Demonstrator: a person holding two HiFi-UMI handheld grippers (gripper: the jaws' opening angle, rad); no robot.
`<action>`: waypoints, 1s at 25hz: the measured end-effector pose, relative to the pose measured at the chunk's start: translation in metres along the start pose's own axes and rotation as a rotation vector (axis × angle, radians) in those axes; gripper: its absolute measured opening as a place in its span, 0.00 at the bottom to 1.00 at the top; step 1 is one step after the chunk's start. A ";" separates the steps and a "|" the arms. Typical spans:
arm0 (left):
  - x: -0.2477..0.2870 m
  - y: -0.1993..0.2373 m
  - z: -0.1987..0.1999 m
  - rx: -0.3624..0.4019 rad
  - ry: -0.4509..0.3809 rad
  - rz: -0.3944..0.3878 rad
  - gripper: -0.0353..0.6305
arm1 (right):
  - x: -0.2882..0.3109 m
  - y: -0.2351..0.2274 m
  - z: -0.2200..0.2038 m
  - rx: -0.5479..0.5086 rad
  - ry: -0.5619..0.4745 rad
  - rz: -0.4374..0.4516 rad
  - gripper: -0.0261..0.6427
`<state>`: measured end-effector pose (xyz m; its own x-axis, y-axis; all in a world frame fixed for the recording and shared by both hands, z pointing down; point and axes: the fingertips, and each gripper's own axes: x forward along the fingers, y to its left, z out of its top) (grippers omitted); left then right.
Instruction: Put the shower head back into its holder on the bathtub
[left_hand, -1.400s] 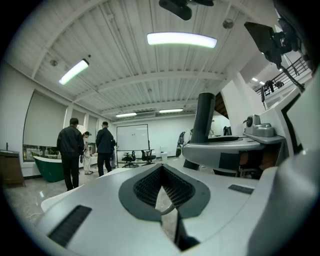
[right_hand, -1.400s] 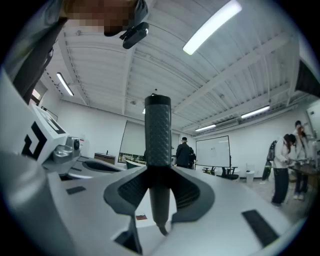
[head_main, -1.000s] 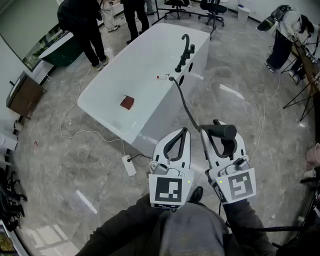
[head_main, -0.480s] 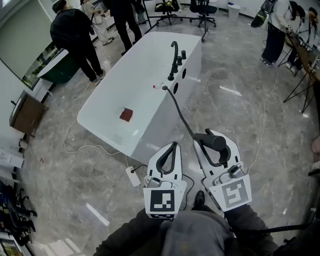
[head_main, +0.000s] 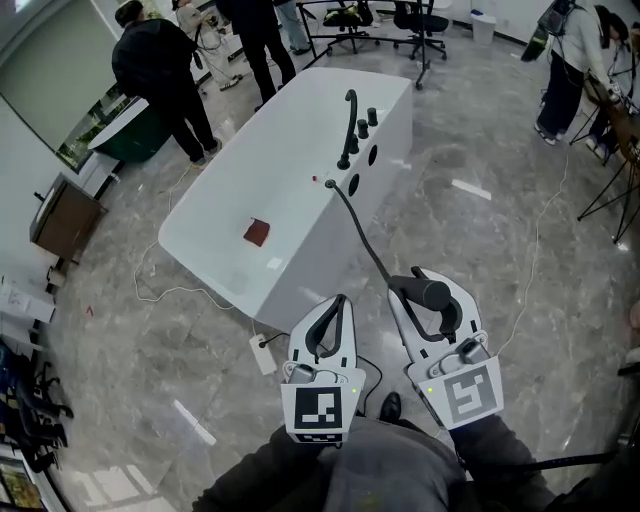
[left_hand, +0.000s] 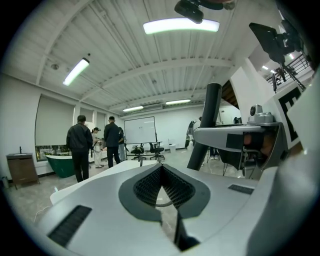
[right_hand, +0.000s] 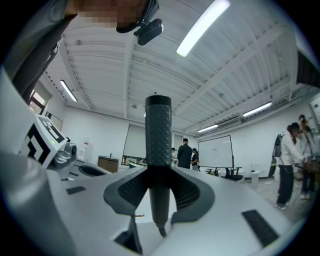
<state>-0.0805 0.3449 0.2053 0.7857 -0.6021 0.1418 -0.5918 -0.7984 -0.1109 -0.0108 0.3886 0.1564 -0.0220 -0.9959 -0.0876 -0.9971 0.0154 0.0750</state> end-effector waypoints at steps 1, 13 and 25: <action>0.003 0.000 -0.001 -0.001 0.004 0.008 0.06 | 0.002 -0.003 -0.002 0.001 0.001 0.007 0.25; 0.060 0.014 -0.016 -0.037 0.013 0.033 0.06 | 0.037 -0.029 -0.022 -0.001 0.022 0.066 0.25; 0.145 0.036 -0.022 -0.065 0.030 0.033 0.06 | 0.084 -0.073 -0.036 0.015 0.052 0.067 0.25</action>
<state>0.0085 0.2288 0.2436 0.7603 -0.6273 0.1686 -0.6287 -0.7759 -0.0521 0.0627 0.3005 0.1796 -0.0855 -0.9959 -0.0308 -0.9945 0.0834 0.0641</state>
